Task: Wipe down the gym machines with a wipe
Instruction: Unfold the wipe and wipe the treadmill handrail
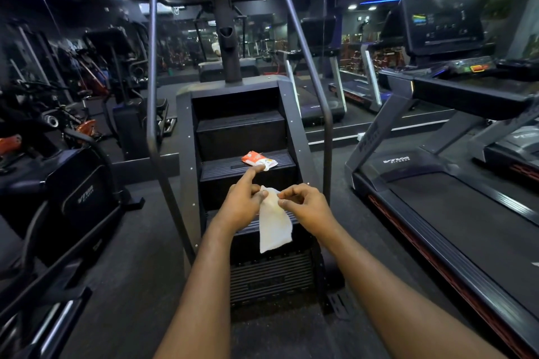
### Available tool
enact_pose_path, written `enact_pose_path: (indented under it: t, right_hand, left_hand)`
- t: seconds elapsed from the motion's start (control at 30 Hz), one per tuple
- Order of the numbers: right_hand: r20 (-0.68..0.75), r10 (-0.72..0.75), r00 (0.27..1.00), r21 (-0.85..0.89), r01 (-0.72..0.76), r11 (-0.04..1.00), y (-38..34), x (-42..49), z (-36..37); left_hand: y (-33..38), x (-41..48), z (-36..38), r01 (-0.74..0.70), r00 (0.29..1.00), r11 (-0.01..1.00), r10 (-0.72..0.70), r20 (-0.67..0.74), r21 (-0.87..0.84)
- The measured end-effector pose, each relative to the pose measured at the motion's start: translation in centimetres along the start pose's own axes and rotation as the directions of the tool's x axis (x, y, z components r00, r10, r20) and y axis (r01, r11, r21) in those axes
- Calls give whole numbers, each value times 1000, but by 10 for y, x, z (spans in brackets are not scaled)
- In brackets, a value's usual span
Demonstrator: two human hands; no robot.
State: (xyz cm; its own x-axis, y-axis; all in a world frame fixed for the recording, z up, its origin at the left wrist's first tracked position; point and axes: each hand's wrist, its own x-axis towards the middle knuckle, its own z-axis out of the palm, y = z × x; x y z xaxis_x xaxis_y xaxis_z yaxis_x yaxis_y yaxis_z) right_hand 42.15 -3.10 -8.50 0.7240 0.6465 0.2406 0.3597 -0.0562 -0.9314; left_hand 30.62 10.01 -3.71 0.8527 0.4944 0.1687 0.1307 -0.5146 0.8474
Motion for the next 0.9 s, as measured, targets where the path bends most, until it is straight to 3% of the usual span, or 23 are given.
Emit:
enact_pose_path:
  t: [0.2,0.57,0.9]
  right_hand:
    - [-26,14,1000,-82,-16,996,-2,1,1]
    - [-90,34,995,19,-33,999,-2,-4,-2]
    - [-99,20,995,-89,-28,996,-4,-3,-1]
  left_hand:
    - [3,-2,-1,20,1000,999,-20,0,47]
    - [2,-4,-2,-5,997,999,7,-78,32]
    - [3,-8,-3,-1,998,996,6,-61,86]
